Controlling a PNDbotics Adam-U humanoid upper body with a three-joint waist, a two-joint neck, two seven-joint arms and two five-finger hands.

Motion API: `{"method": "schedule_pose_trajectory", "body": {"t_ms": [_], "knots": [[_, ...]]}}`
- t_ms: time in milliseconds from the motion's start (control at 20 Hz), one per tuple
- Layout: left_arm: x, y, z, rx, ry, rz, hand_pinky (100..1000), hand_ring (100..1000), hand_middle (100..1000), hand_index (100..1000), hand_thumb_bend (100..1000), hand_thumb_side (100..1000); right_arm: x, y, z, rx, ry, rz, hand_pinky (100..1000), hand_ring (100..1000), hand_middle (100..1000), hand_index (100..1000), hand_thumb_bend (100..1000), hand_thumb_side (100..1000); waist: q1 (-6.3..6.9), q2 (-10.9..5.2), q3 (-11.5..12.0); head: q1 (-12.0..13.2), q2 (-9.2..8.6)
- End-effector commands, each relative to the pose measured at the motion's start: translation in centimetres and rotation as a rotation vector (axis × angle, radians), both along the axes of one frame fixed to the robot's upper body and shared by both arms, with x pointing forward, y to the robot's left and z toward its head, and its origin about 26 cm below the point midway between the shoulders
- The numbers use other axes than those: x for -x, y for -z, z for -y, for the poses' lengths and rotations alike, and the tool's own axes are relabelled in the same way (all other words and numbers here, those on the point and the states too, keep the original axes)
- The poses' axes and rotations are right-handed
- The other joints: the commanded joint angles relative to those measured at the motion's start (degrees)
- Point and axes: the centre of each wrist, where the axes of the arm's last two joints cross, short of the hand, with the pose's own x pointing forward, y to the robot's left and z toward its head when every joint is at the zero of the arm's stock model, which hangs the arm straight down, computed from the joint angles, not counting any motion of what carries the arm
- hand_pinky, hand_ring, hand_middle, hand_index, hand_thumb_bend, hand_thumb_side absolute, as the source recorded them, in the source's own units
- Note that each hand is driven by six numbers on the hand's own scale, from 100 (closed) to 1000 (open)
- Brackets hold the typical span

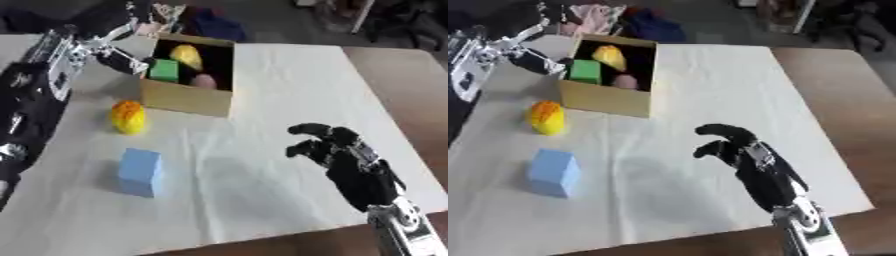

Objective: Pick up objects on the table and place them in the box.

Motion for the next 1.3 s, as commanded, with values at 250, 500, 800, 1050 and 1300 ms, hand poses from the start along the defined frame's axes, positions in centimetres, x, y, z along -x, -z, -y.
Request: {"method": "schedule_pose_trajectory", "body": {"t_ms": [250, 500, 800, 1050, 1300], "knots": [[5.1, -4.1, -3.3, -0.080, 0.000, -0.080, 750, 655, 678, 818, 365, 223, -0.2, -0.5, 0.9, 0.018, 0.022, 0.021, 832, 674, 809, 828, 100, 954, 1.49, -1.60, 0.77, -0.02, 0.02], [6.1, -2.5, -4.9, -0.132, -0.058, -0.247, 750, 645, 681, 820, 349, 257, -0.2, -0.5, 1.0, 0.021, 0.024, 0.022, 833, 674, 809, 828, 100, 954, 1.53, -1.71, 0.94, -0.13, 0.10], [5.1, 0.1, -4.6, -0.227, -0.090, -0.375, 759, 667, 706, 834, 395, 296, -0.2, -0.4, 1.0, 0.021, 0.023, 0.021, 833, 673, 809, 828, 100, 954, 1.35, -1.86, 0.92, 0.36, 0.22], [3.9, 2.2, -4.1, -0.265, -0.093, -0.445, 759, 676, 720, 844, 381, 349, -0.1, -0.4, 1.0, 0.019, 0.023, 0.019, 833, 673, 808, 828, 100, 954, 1.25, -1.96, 0.87, 0.36, 0.28], [3.2, 3.9, -3.6, -0.342, -0.076, -0.515, 766, 687, 731, 849, 400, 403, -0.1, -0.4, 1.0, 0.019, 0.022, 0.018, 834, 672, 808, 828, 100, 954, 1.24, -1.99, 0.82, 0.41, 0.32]]}}
